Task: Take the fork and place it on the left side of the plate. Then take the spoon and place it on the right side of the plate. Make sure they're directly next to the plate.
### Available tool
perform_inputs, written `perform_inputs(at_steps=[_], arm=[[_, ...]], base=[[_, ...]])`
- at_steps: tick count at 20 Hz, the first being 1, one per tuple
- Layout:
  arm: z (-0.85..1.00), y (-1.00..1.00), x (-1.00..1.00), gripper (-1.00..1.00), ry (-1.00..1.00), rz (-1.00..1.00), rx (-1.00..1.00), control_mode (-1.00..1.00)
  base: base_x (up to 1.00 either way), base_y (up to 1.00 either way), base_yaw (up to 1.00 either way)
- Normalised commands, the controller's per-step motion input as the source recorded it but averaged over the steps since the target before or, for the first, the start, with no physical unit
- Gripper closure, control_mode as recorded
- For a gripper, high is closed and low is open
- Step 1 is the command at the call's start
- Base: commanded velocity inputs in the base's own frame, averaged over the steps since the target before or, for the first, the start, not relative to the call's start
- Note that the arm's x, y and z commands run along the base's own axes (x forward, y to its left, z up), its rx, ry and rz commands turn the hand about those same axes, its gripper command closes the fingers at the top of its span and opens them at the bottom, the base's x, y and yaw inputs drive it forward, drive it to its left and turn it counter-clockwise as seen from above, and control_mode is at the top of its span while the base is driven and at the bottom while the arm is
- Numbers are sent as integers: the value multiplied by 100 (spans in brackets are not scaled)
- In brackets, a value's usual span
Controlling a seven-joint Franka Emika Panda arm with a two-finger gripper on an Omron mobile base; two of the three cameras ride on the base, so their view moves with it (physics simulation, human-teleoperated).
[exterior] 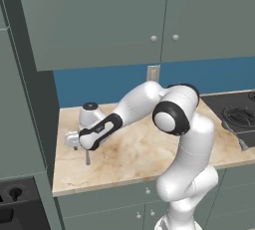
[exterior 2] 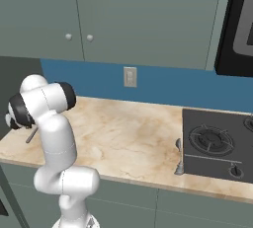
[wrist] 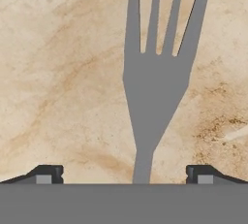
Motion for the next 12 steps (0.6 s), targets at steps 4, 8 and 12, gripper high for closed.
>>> perform_inputs(at_steps=[4, 8, 12], arm=[[-34, 0, 0, -100, -1, 0, 0, -100], [-33, 0, 0, -100, -1, 0, 0, -100], [-52, -12, -20, 100, -2, 0, 0, -100]], base=[[0, 0, 0], [0, 0, 0], [0, 0, 0]])
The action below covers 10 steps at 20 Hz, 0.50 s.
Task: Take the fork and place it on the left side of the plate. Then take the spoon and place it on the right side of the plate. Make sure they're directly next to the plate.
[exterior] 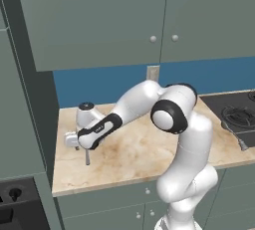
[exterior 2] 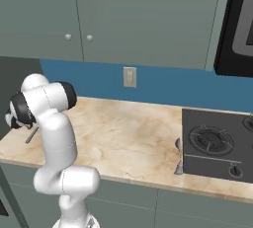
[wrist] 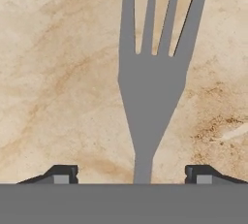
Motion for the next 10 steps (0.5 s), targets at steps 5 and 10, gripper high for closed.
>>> perform_inputs(at_steps=[5, 10], arm=[[-66, -15, -25, 100, 0, 0, 0, -100], [-63, -46, -52, 100, 0, 0, 0, -100]], base=[[0, 0, 0], [0, 0, 0]])
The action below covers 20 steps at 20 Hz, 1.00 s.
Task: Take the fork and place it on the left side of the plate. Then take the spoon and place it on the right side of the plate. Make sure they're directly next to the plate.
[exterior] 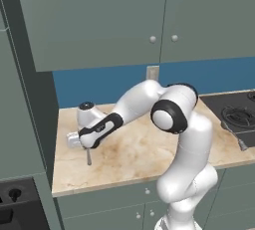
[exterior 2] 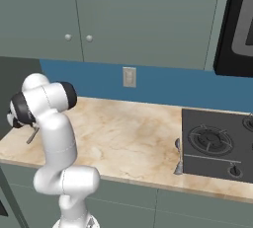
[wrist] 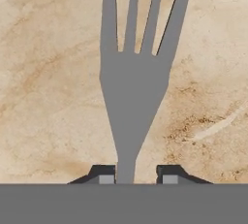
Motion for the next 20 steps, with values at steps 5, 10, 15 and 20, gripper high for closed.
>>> perform_inputs(at_steps=[5, 10, 15, 20], arm=[[-32, -67, -42, 100, 0, 0, 4, -100], [11, -64, -42, 100, 0, 0, 9, -100], [82, -19, -39, 100, 0, 0, 2, -100], [100, -9, -37, 100, -2, -1, 1, -100]], base=[[0, 0, 0], [0, 0, 0], [0, 0, 0], [0, 0, 0]])
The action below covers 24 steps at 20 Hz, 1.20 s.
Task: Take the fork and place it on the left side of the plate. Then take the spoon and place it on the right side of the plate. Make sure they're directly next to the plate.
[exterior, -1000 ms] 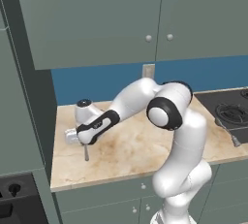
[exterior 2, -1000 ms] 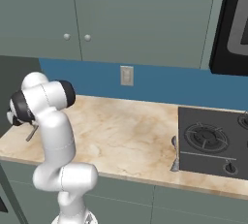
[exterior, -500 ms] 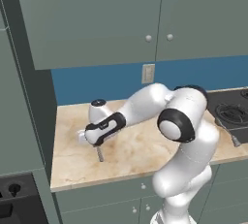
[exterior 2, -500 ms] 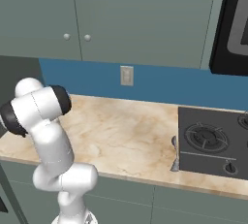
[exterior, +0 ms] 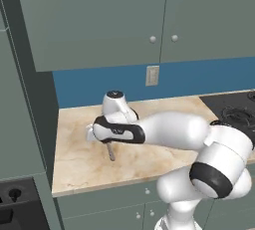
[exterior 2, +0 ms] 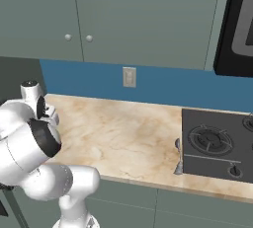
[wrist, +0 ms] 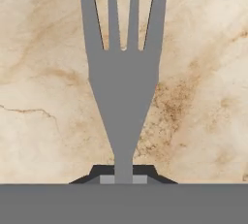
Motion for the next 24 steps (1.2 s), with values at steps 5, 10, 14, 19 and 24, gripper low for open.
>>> perform_inputs(at_steps=[5, 10, 14, 19, 24], arm=[[84, -23, -55, 100, -8, -4, 0, -100], [22, -42, -75, 100, -7, -1, 0, -100], [19, -40, -53, 100, -5, 0, 5, -100], [9, -2, -11, 100, -5, -7, 0, -100], [0, 0, 0, 100, 0, 0, 0, -100]], base=[[0, 0, 0], [0, 0, 0], [0, 0, 0], [0, 0, 0], [0, 0, 0]])
